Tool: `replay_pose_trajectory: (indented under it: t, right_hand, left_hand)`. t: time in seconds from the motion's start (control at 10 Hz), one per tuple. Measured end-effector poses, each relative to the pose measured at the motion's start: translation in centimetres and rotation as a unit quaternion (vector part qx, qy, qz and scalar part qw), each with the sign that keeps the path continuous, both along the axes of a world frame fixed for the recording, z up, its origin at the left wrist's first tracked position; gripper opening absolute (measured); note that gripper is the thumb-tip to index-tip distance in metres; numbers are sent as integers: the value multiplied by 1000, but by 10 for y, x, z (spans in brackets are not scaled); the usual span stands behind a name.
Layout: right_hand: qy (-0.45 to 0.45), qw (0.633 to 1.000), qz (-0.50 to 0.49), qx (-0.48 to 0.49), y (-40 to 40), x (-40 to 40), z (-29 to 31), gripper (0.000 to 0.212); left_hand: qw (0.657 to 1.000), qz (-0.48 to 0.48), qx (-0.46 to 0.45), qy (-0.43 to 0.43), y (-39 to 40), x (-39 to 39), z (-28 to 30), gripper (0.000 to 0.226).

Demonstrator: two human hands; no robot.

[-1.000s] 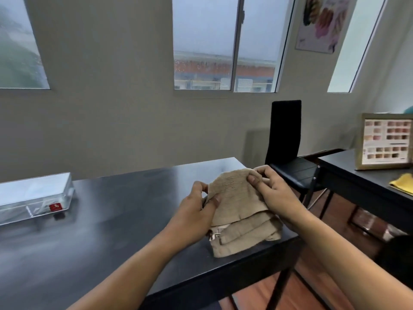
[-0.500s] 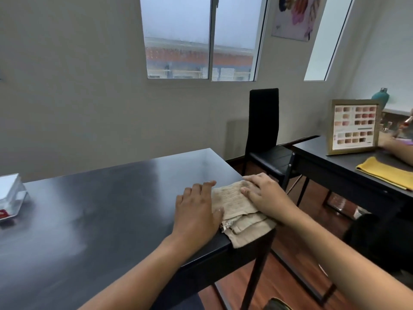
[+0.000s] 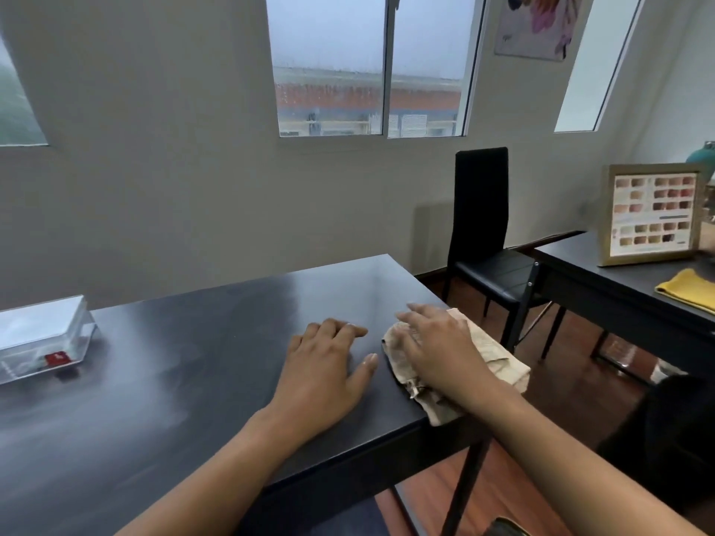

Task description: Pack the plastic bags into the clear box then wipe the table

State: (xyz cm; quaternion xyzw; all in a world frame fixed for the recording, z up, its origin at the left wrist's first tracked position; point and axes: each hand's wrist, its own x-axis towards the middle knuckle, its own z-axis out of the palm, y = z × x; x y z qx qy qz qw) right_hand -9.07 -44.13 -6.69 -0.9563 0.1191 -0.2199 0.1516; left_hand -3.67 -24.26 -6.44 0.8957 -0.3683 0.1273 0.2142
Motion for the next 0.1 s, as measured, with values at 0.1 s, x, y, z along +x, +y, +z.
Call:
replay_pose_trajectory:
  t: [0.1]
  right_hand:
    - [10, 999, 45, -6, 41, 12, -1, 42]
  left_hand:
    - [1000, 22, 1, 5, 35, 8, -2, 53]
